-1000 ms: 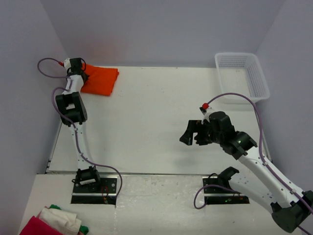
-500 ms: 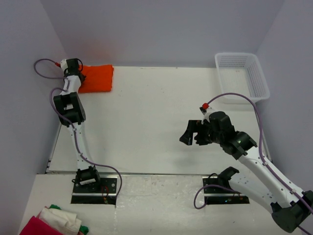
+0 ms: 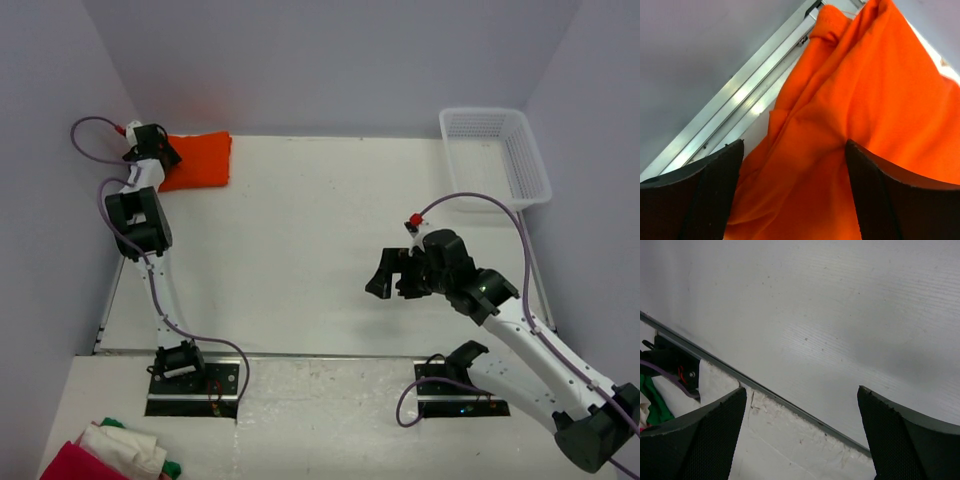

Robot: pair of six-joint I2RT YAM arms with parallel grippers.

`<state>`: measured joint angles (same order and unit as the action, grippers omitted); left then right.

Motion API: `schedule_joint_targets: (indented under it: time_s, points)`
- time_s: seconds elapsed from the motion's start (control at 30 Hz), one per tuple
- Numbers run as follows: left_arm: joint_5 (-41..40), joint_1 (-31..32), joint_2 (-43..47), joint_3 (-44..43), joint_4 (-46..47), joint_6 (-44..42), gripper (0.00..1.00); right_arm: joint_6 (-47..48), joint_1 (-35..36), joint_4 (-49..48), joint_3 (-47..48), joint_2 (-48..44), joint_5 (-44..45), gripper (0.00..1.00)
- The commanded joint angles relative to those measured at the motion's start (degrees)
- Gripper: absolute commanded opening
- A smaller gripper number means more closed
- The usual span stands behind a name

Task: Fold and stack the t-shirts
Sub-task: Put the neatly folded tshirt into the corner of the board with the left arm

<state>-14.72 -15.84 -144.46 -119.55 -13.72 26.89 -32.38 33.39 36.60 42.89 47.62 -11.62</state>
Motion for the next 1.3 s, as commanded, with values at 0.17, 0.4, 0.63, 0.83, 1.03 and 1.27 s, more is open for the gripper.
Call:
schedule_joint_targets:
  time_s: [0.17, 0.4, 0.63, 0.83, 1.03, 1.27]
  points:
    - [-6.3, 5.5, 15.9, 7.9, 7.8, -9.0, 0.84, -1.3, 0.6, -2.9, -1.1, -0.8, -1.5, 0.92]
    - [-14.7, 9.3, 20.9, 7.8, 6.9, -11.2, 0.85, -1.5, 0.8, -1.4, -1.8, -3.8, -1.0, 0.93]
    - [-10.3, 9.2, 18.2, 7.0, 0.7, -7.2, 0.42, -1.7, 0.8, -0.2, -2.4, -6.3, -0.3, 0.93]
    - [7.6, 5.0, 15.7, 10.3, -0.9, 1.8, 0.0, -1.6, 0.8, 0.7, -2.7, -7.8, 0.2, 0.9]
    - [4.7, 4.4, 13.2, 9.2, -4.2, 2.5, 0.0, -1.3, 0.8, 0.9, -3.0, -8.7, -0.2, 0.9]
    - [1.7, 2.9, 11.4, 7.7, -5.4, 1.6, 0.0, -1.2, 0.7, 0.6, -3.3, -8.9, -0.5, 0.91]
